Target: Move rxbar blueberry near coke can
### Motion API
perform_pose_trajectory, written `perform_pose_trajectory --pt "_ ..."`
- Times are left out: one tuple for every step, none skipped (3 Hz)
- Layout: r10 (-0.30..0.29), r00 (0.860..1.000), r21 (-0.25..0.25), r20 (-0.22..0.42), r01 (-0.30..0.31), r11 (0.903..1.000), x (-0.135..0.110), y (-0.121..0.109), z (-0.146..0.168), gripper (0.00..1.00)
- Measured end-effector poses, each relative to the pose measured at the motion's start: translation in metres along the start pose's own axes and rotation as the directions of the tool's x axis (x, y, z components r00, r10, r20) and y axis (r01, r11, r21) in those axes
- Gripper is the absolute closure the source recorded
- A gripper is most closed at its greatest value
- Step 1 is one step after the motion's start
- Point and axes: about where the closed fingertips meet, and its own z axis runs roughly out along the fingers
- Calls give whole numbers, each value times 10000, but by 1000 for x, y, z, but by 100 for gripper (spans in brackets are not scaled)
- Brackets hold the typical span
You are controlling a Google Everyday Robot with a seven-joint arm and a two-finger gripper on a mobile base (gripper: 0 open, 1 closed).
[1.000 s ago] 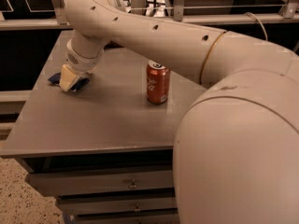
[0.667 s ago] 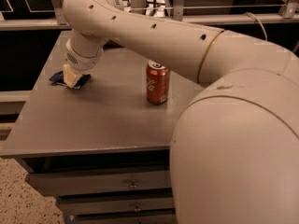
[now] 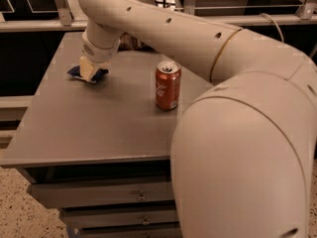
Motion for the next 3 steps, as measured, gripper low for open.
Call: perform_pose_trajectory --pt "-66 9999 326 -121 69 9994 3 -27 -9 100" --pt "-135 9985 617 -524 168 9980 16 -57 -24 100" --pt "-314 9915 605 -1262 392 9974 42 -75 -50 100"
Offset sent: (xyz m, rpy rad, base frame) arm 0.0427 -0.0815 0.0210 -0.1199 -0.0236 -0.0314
